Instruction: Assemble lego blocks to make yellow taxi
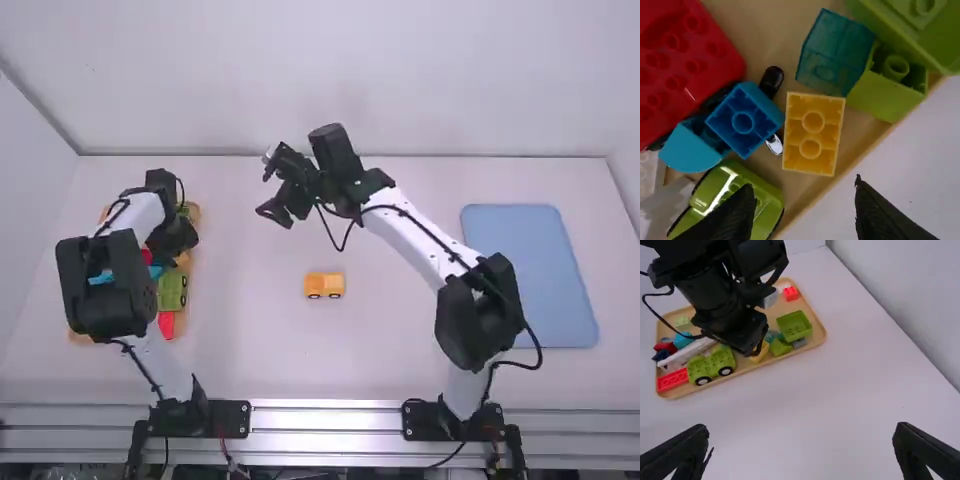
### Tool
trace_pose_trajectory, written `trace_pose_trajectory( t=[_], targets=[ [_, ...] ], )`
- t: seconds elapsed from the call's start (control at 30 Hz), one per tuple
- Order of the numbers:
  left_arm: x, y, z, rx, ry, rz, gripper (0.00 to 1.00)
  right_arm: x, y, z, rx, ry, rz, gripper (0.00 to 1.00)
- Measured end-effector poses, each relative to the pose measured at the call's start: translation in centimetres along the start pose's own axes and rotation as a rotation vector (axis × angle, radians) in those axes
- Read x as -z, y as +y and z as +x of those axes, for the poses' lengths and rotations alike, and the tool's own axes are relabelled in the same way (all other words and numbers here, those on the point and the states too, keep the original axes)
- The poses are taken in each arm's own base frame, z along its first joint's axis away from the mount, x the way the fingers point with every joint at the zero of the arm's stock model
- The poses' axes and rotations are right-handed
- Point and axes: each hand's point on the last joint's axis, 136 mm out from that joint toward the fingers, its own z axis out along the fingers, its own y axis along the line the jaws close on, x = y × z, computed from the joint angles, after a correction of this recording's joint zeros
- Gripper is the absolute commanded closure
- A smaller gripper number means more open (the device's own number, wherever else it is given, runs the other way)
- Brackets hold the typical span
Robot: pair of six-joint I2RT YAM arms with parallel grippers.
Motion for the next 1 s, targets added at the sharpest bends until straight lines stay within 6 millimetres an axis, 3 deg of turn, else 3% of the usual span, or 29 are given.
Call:
trace_pose_trajectory(
  t=[0.23, 0.4, 0.57, 0.67, 1.0],
  targets=[
    [-0.5, -1.0, -0.7, -0.008, -0.038, 0.051, 0.49, 0.0, 0.0, 0.0, 0.004, 0.0, 0.0, 0.02],
    [-1.4, -0.4, 0.0, -0.001, -0.021, 0.043, 0.51, 0.0, 0.0, 0.0, 0.019, 0.001, 0.0, 0.02],
    [-2.2, 0.7, -0.6, 0.027, -0.03, 0.06, 0.51, 0.0, 0.0, 0.0, 0.025, 0.001, -0.001, 0.02],
    [-2.6, 0.5, -1.3, 0.012, -0.054, 0.106, 0.5, 0.0, 0.0, 0.1, 0.025, 0.002, -0.001, 0.02],
    [-3.0, -0.4, -0.7, -0.037, -0.043, 0.154, 0.52, 0.0, 0.0, 0.1, 0.026, 0.002, -0.001, 0.02]
  ],
)
